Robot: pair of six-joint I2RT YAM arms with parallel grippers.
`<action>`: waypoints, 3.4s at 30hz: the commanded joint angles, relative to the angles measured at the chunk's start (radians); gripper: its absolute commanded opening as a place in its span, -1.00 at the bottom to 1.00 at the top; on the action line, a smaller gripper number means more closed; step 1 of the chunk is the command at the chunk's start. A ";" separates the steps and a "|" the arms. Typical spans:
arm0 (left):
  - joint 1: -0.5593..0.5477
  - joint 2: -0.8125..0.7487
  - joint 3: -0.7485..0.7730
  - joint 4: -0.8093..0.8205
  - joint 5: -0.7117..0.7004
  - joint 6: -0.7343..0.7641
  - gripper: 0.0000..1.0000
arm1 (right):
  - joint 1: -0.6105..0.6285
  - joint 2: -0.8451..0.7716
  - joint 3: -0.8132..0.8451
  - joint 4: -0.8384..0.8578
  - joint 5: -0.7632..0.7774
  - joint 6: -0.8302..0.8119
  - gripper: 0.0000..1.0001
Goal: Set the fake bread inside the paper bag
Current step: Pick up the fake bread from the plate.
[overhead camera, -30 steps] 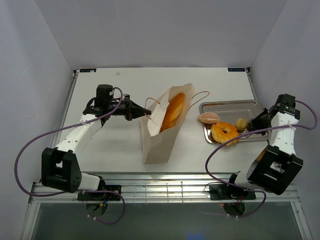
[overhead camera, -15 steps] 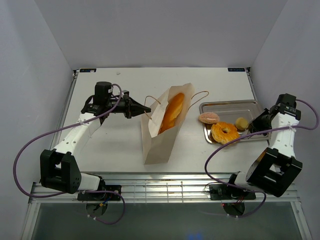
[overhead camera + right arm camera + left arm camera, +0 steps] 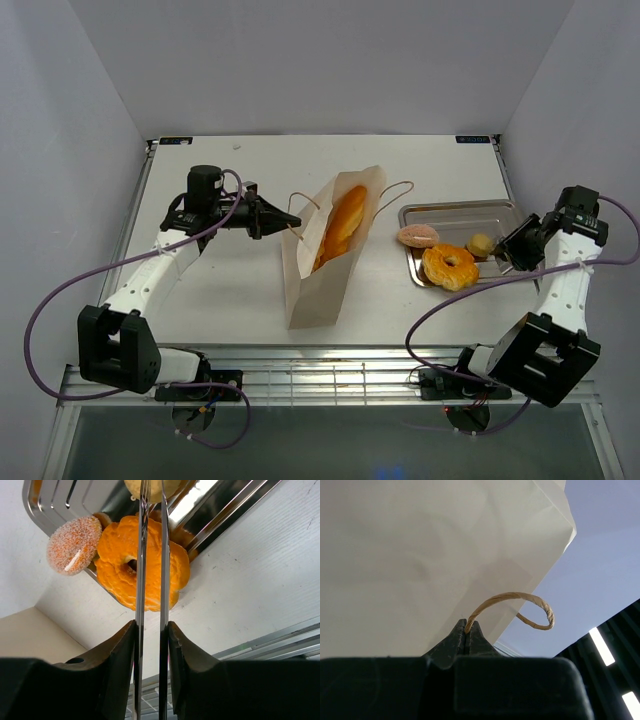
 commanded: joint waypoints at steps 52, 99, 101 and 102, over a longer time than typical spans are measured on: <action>0.000 -0.075 -0.049 0.068 0.018 -0.040 -1.00 | -0.084 -0.072 -0.136 0.126 -0.140 0.041 0.11; 0.000 -0.041 0.004 0.030 0.018 -0.028 -1.00 | -0.060 0.045 0.048 0.205 -0.341 0.195 -0.77; 0.001 -0.040 0.015 0.027 0.020 -0.028 -1.00 | -0.018 0.089 0.202 0.160 -0.422 0.205 -0.78; 0.001 -0.040 0.026 0.024 0.020 -0.026 -1.00 | -0.001 0.106 0.261 0.137 -0.453 0.211 -0.78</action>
